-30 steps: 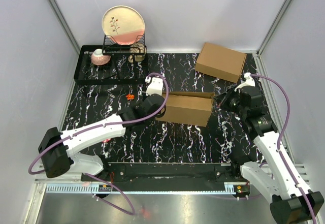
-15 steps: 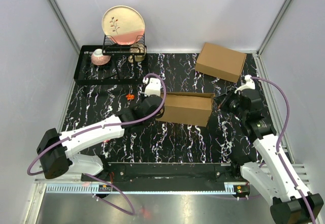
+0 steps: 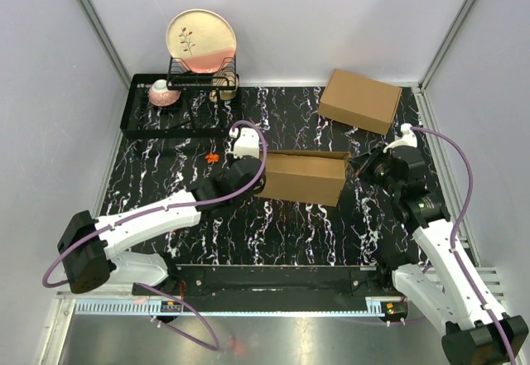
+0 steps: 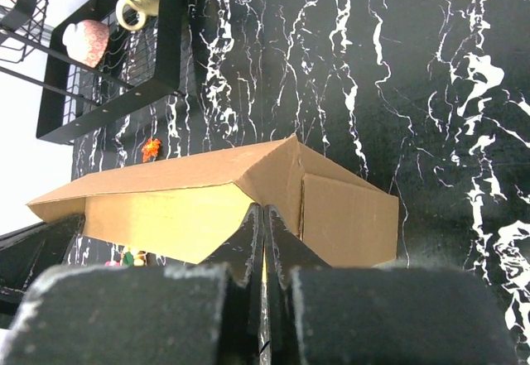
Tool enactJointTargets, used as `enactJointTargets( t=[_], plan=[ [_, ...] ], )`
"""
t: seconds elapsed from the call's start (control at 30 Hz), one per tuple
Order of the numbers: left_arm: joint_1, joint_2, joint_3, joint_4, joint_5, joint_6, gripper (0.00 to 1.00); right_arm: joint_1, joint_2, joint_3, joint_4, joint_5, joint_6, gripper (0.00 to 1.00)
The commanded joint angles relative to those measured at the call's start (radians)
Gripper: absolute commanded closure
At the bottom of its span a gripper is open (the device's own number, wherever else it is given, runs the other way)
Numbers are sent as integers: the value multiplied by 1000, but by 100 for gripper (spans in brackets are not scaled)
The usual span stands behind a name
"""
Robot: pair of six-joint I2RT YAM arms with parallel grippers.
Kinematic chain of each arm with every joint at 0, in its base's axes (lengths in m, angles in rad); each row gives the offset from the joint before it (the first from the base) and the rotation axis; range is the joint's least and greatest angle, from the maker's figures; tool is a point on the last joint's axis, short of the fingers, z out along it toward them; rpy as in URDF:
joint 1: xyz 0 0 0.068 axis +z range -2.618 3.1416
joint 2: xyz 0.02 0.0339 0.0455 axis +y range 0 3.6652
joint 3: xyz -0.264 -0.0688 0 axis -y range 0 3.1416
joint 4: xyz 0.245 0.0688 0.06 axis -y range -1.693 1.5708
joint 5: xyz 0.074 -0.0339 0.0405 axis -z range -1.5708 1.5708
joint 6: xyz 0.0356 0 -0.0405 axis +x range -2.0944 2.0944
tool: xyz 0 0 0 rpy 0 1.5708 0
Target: Fold the paper box
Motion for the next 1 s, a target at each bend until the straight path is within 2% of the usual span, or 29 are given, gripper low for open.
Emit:
enactJointTargets(
  t=[0.0,0.2,0.43,0.67,0.97],
  plan=[
    [-12,15,-50,-147,79,-19,100,3,55,8,-297,139,-34,100],
    [-10,21,-49,-146,77,-30,100,18,68,22,-319,173,-25,100],
    [-10,-12,-114,-75,77,-85,100,76,26,-88,-265,194,44,100],
    [-12,-54,-179,-23,56,-114,100,108,24,-116,-250,228,79,100],
    [-10,-66,-208,-14,59,-148,100,148,39,-122,-357,319,226,100]
  ],
)
